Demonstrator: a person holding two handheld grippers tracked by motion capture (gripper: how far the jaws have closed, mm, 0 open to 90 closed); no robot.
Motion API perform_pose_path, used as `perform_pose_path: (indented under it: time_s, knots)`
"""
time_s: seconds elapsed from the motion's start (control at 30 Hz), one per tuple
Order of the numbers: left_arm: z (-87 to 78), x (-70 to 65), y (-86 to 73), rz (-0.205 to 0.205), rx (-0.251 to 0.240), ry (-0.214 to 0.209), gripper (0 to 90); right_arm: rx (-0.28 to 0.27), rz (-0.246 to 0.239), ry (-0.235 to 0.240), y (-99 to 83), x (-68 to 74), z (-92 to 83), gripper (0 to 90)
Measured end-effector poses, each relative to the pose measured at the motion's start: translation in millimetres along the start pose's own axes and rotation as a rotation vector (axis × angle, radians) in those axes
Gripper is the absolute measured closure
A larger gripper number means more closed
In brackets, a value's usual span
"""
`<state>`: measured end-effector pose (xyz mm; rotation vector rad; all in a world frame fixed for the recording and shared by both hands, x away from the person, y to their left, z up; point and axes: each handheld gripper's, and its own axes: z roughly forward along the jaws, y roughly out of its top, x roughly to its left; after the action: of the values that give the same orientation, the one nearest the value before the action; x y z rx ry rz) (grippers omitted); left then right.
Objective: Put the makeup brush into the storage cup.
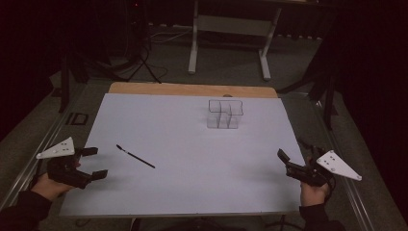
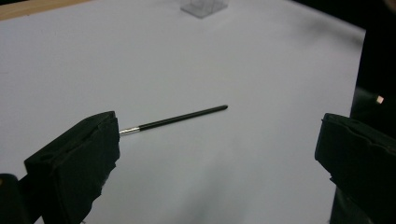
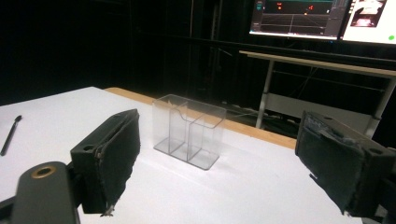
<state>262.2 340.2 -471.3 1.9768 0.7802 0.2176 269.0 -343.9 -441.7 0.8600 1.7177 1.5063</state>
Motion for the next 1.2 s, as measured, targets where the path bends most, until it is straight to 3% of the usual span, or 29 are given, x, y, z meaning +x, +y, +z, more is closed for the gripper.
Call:
perform_pose_path:
  time_s: [0.17, 0.23, 0.3, 0.33, 0.5, 0.57, 0.77, 0.9, 0.93, 1.0, 1.2]
  knots:
    - [3.5, 1.6, 9.8, 0.056, 0.067, -0.017, 0.2, 0.010, -0.010, 0.005, 0.1, 2.3, 1.2, 13.7]
    - [6.7, 1.9, 19.2, 0.113, 0.134, -0.030, 0.2, 0.014, -0.010, 0.012, -0.6, 2.4, 2.3, 13.7]
    - [7.5, 1.6, 21.5, 0.126, 0.150, -0.035, 0.2, 0.020, -0.007, 0.014, -1.1, 2.4, 3.2, 13.7]
    - [9.9, 0.1, 28.0, 0.164, 0.186, -0.035, 0.3, 0.022, -0.004, 0.018, -1.6, 2.3, 3.9, 13.7]
    - [15.0, -2.7, 41.0, 0.216, 0.242, -0.044, 0.3, 0.027, -0.003, 0.024, -2.0, 2.9, 5.1, 13.7]
    - [20.7, -2.4, 47.9, 0.242, 0.296, -0.051, 0.3, 0.026, -0.003, 0.026, -2.1, 3.3, 5.8, 13.7]
    - [29.9, -0.6, 59.9, 0.289, 0.346, -0.063, 0.2, 0.019, -0.009, 0.041, -2.4, 4.3, 6.6, 13.7]
    - [34.4, -0.6, 64.0, 0.324, 0.351, -0.065, 0.2, 0.023, -0.006, 0.049, -3.1, 4.2, 7.5, 13.7]
    - [36.9, -0.8, 67.0, 0.362, 0.360, -0.050, 0.3, 0.024, -0.005, 0.049, -3.3, 3.9, 8.0, 13.7]
    - [40.0, -1.0, 70.8, 0.391, 0.374, -0.048, 0.2, 0.025, -0.001, 0.052, -3.6, 3.7, 8.2, 13.7]
    - [49.6, 1.4, 81.2, 0.449, 0.425, -0.058, 0.9, 0.033, 0.002, 0.053, -4.5, 3.3, 9.2, 13.7]
